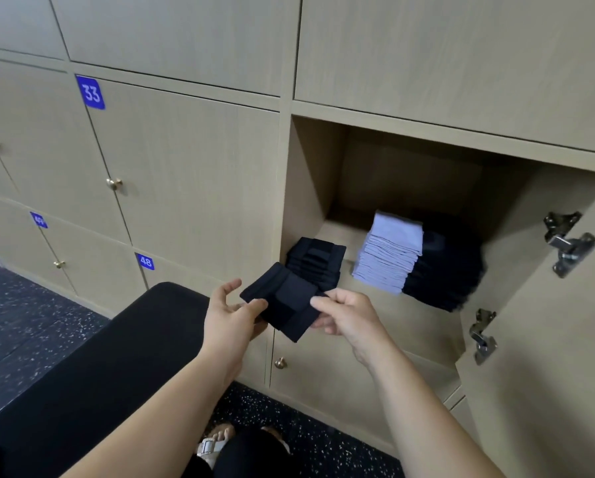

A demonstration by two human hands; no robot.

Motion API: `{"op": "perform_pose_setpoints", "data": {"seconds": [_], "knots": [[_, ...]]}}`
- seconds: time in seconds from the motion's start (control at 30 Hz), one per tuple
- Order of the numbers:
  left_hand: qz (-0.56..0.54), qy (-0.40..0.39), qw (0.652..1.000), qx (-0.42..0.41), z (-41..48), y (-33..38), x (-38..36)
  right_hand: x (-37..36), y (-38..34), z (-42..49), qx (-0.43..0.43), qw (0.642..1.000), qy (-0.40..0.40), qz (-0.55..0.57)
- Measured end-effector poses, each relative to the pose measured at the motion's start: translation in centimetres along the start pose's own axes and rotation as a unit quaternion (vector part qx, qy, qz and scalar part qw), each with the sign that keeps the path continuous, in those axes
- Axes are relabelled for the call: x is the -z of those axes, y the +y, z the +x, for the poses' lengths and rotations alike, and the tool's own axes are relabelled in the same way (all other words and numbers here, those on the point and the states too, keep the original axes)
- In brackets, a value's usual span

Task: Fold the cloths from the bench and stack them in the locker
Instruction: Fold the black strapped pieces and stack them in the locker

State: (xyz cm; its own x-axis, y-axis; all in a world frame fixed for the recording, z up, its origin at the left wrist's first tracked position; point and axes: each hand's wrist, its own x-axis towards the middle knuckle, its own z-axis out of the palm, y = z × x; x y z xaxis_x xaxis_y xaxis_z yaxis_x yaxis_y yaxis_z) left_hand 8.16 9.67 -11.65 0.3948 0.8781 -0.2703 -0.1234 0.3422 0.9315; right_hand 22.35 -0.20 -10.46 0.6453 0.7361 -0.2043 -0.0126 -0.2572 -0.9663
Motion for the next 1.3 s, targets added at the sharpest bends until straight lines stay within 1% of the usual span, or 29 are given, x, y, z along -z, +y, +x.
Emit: {"op": "perform_pose_setpoints", "data": {"seconds": [0.1, 0.17, 0.27, 0.37, 0.43, 0.5, 0.57, 0.67, 0.77, 0.83, 1.0, 1.1, 1.2, 1.3], "knots": [[0.028, -0.012, 1.0, -0.005, 0.0, 0.0, -0.7, 0.2, 0.2, -0.4, -0.007, 0.996, 0.037, 0.085], [0.025, -0.006, 1.0, -0.005, 0.2, -0.4, -1.5, 0.1, 0.7, -0.5, -0.017, 0.992, 0.053, 0.117], [0.037, -0.004, 0.999, -0.009, 0.7, -1.3, -2.5, 0.3, 1.3, -0.1, -0.012, 0.989, 0.081, 0.121], [0.118, 0.0, 0.992, -0.05, 1.4, -1.9, -3.3, 0.9, 1.6, 1.5, 0.002, 0.983, 0.137, 0.125], [0.19, -0.005, 0.977, -0.095, 2.0, -1.8, -3.8, 1.4, 1.5, 2.8, 0.012, 0.979, 0.165, 0.122], [0.249, -0.029, 0.958, -0.137, 3.0, -1.5, -4.3, 1.9, 1.3, 4.7, 0.035, 0.976, 0.182, 0.113], [0.296, -0.055, 0.936, -0.182, 4.5, -1.1, -4.8, 2.2, 0.5, 6.6, 0.055, 0.973, 0.197, 0.108], [0.371, -0.082, 0.894, -0.236, 6.5, -0.7, -5.5, 2.5, -0.9, 9.5, 0.057, 0.967, 0.208, 0.136], [0.421, -0.1, 0.859, -0.275, 8.2, -1.0, -5.8, 2.6, -1.4, 12.4, 0.054, 0.966, 0.21, 0.143], [0.433, -0.102, 0.847, -0.291, 9.2, -1.6, -5.7, 2.4, -1.4, 14.0, 0.052, 0.964, 0.217, 0.143], [0.433, -0.103, 0.845, -0.297, 10.6, -3.6, -5.1, 1.8, -0.9, 16.4, 0.043, 0.955, 0.236, 0.171], [0.437, -0.105, 0.846, -0.288, 11.0, -4.5, -4.8, 1.3, -0.3, 17.3, 0.04, 0.956, 0.242, 0.162], [0.44, -0.107, 0.845, -0.284, 11.2, -4.9, -4.5, 1.1, 0.6, 18.0, 0.034, 0.958, 0.26, 0.114], [0.441, -0.111, 0.845, -0.281, 11.2, -5.1, -4.3, 1.2, 1.0, 18.3, 0.051, 0.959, 0.28, 0.019]]}}
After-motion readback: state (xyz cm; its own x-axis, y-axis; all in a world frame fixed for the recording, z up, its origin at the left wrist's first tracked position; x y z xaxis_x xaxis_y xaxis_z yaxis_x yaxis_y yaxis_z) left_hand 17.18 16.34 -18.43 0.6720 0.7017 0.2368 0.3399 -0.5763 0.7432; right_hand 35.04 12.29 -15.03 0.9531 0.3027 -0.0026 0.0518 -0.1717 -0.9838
